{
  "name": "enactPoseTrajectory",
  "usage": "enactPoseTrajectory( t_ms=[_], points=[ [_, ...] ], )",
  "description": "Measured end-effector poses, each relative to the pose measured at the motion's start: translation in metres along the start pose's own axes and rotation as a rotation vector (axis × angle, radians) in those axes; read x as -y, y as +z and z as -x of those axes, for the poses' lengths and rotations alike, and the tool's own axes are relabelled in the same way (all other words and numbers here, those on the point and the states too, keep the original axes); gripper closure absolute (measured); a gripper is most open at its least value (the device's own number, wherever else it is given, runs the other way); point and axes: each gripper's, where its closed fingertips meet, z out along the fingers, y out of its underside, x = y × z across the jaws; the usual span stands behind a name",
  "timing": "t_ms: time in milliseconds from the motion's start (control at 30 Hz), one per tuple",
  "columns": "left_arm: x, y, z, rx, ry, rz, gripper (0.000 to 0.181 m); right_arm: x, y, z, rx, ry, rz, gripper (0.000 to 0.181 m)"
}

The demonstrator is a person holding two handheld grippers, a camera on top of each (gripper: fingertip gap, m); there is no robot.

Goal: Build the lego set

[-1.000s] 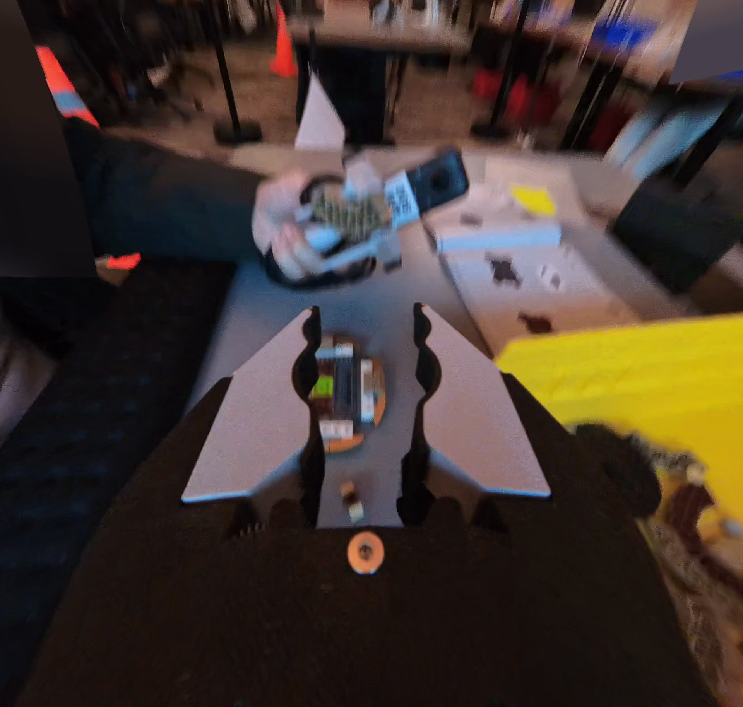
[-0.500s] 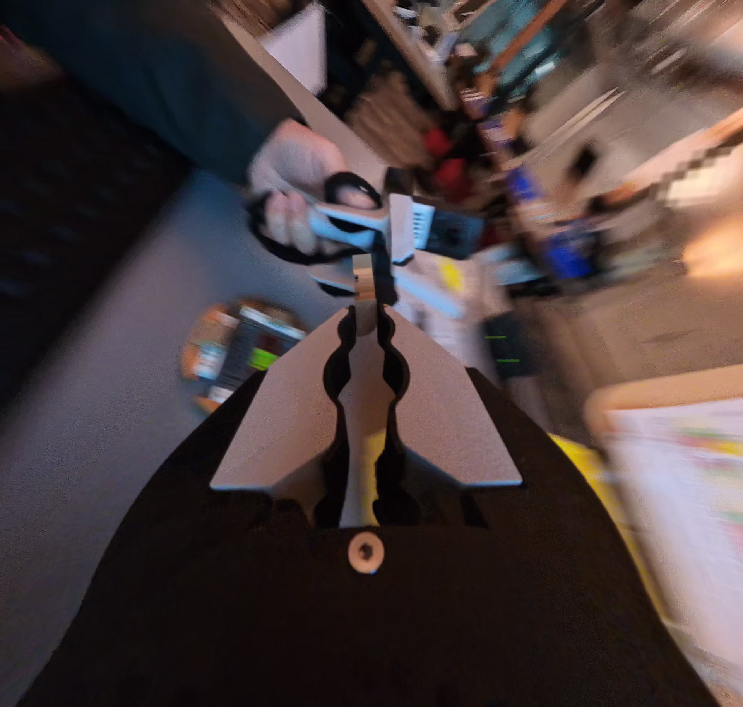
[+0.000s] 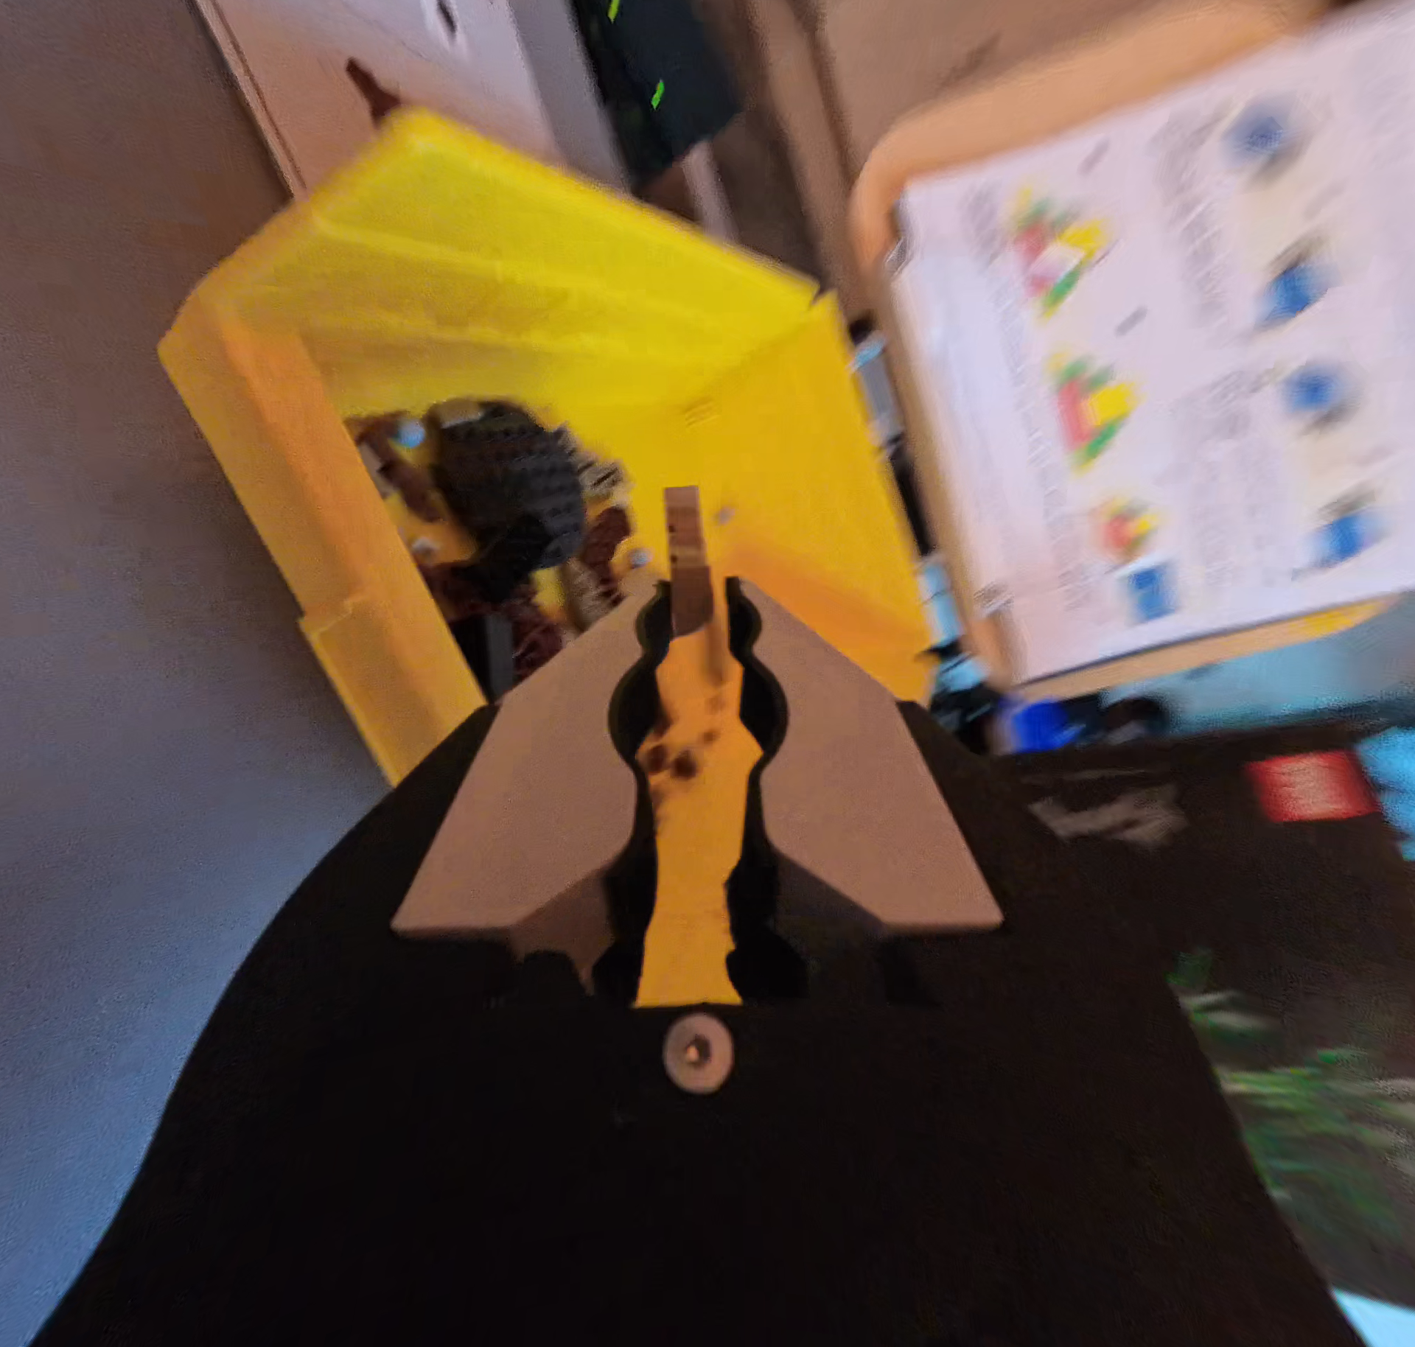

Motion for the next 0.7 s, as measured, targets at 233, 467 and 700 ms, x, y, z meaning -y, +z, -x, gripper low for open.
enactPoseTrajectory(
  t_ms=[233,467,700],
  points=[
    [0.004,-0.003,-0.002,-0.006,-0.001,-0.014,0.157,0.013,-0.021,0.015,0.302,0.405,-0.082,0.16],
    [0.005,-0.005,-0.002,-0.009,-0.003,-0.014,0.156,0.033,-0.072,0.133,0.948,0.18,-0.219,0.161],
    [-0.022,0.008,0.002,0.038,0.052,0.139,0.157,0.028,-0.069,0.152,1.065,0.254,-0.162,0.172]
  ],
)
